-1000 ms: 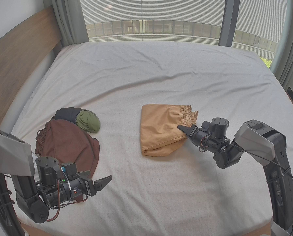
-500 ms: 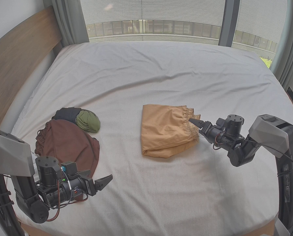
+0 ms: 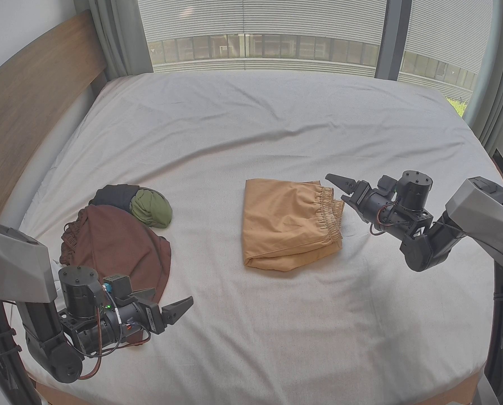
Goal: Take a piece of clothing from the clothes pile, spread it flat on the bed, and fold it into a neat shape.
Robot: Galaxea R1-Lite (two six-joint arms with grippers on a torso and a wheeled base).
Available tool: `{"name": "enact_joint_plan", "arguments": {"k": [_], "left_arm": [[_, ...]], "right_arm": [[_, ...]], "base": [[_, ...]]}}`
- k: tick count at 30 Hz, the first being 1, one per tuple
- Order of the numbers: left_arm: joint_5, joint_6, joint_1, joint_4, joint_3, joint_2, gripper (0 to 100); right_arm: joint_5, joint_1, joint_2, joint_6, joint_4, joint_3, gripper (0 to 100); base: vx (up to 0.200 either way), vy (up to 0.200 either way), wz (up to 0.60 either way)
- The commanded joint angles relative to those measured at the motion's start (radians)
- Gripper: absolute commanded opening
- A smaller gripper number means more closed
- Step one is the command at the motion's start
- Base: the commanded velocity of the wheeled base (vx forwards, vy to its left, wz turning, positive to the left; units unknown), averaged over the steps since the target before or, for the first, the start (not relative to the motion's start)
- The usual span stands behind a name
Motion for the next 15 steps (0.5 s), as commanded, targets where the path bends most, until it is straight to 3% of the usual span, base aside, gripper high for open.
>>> {"name": "enact_joint_plan", "arguments": {"k": [1,8,15], "left_arm": [[0.0,-0.001,0.001,0.0,-0.004,0.001,100],[0.0,-0.011,0.004,0.0,-0.006,0.006,100],[0.0,-0.016,0.004,0.0,-0.007,0.006,100]], "right_arm": [[0.0,0.046,0.067,-0.01,0.034,-0.066,100],[0.0,0.086,0.168,-0.024,0.053,-0.121,100],[-0.001,0.077,0.254,-0.048,0.05,-0.126,100]], "base": [[0.0,0.0,0.0],[0.0,0.0,0.0],[0.0,0.0,0.0]]}}
